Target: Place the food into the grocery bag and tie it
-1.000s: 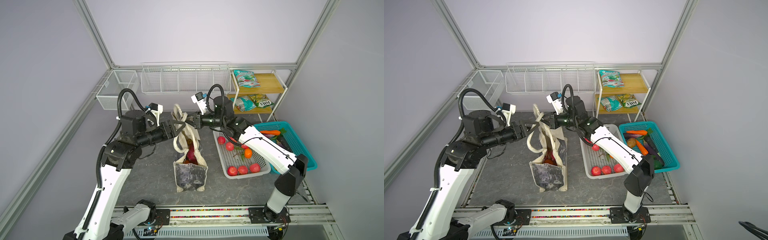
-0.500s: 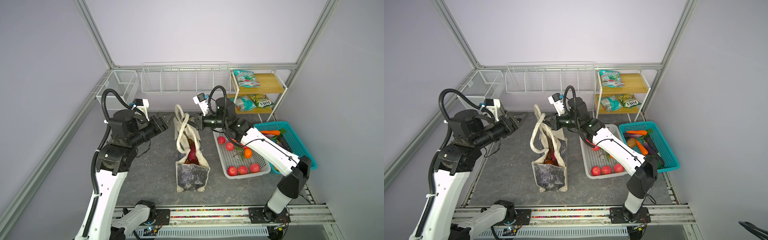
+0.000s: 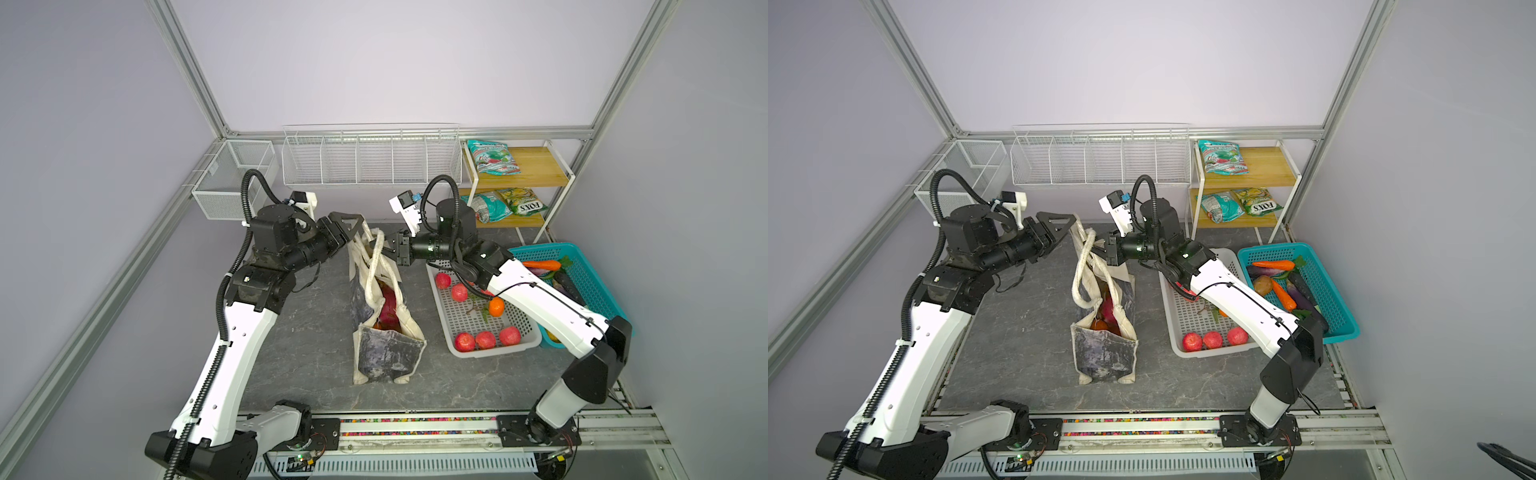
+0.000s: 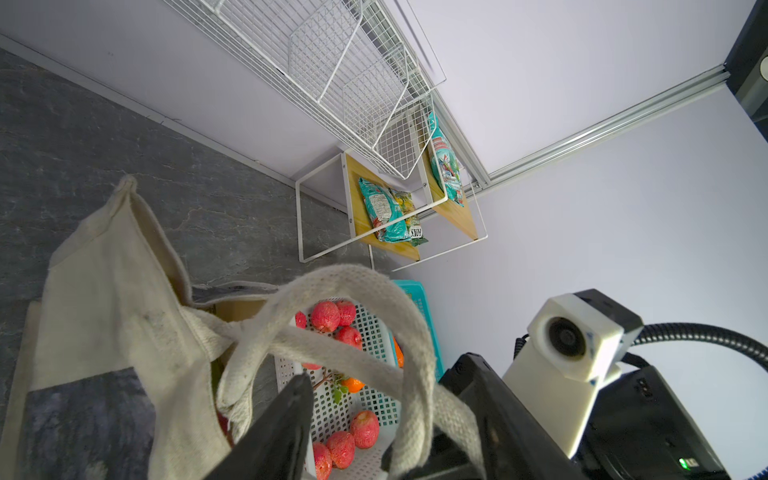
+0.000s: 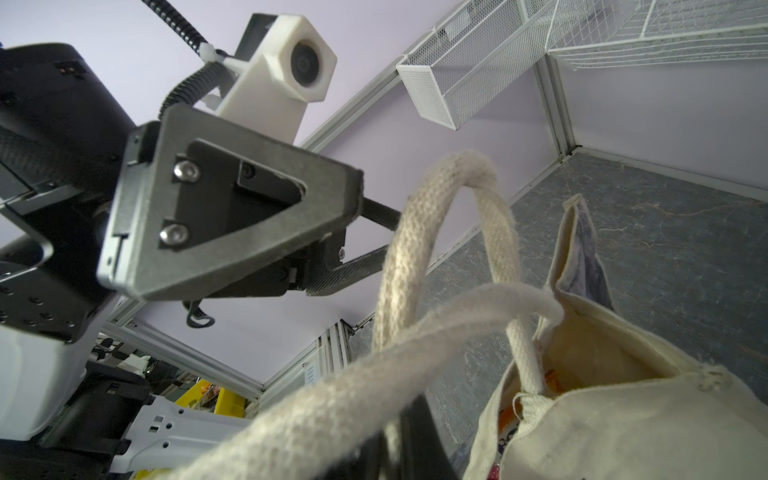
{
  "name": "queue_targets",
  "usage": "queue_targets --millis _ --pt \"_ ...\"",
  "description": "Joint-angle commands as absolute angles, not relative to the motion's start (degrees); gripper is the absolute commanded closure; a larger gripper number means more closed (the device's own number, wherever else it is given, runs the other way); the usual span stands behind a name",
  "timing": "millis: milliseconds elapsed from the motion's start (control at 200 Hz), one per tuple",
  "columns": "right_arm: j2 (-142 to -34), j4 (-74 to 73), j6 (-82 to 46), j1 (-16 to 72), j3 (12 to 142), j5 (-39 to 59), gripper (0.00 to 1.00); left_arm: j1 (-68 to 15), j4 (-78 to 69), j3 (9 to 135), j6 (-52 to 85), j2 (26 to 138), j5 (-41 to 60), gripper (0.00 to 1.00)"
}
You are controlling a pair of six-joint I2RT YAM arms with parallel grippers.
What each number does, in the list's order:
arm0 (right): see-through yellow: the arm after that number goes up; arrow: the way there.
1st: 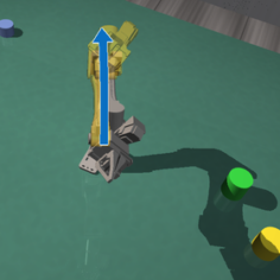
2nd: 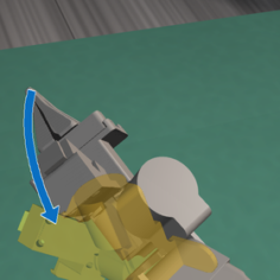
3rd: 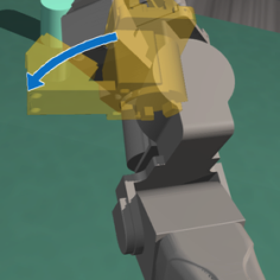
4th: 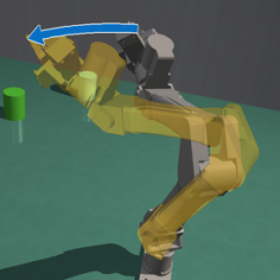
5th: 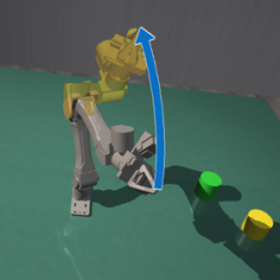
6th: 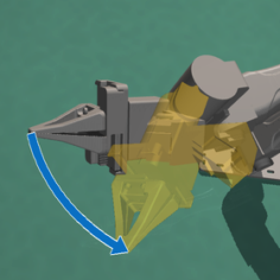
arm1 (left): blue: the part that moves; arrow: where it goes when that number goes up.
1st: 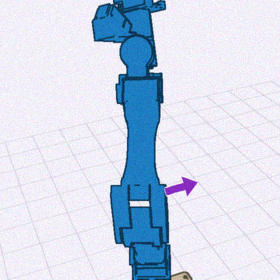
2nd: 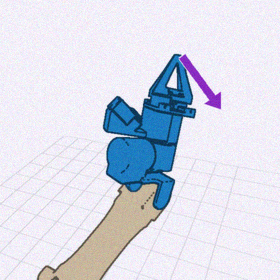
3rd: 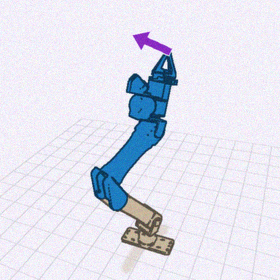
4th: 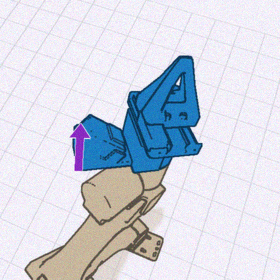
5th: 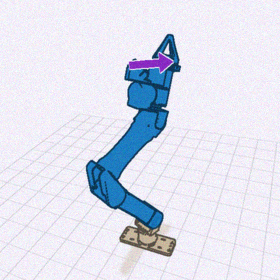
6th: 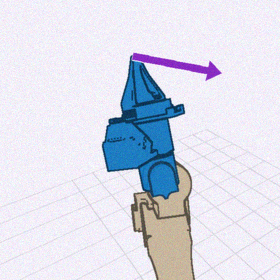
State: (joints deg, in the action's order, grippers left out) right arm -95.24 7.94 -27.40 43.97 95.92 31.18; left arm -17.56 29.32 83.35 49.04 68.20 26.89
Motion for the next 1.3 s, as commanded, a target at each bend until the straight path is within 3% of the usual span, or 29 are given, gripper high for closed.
queue_targets --millis 0,345,765,1020,1295 --pt "-93.2 6.2 -26.2 44.0 95.1 32.8 0.93 -18.8 27.4 84.3 49.3 69.1 27.1 0.41" --pt "-93.1 7.1 -25.4 44.6 95.1 33.1 0.93 -19.2 27.9 84.7 48.7 70.2 25.9 0.62" --pt "-92.9 8.0 -24.9 45.2 95.2 33.3 0.93 -19.2 26.8 85.0 48.7 71.7 27.3 0.73" --pt "-92.3 8.9 -24.3 45.4 95.0 32.6 0.93 -19.2 28.5 84.4 47.1 70.6 27.8 0.97" --pt "-89.9 9.7 -23.8 45.4 93.3 30.6 0.71 -19.2 33.7 82.6 43.7 66.5 27.0 1.0"
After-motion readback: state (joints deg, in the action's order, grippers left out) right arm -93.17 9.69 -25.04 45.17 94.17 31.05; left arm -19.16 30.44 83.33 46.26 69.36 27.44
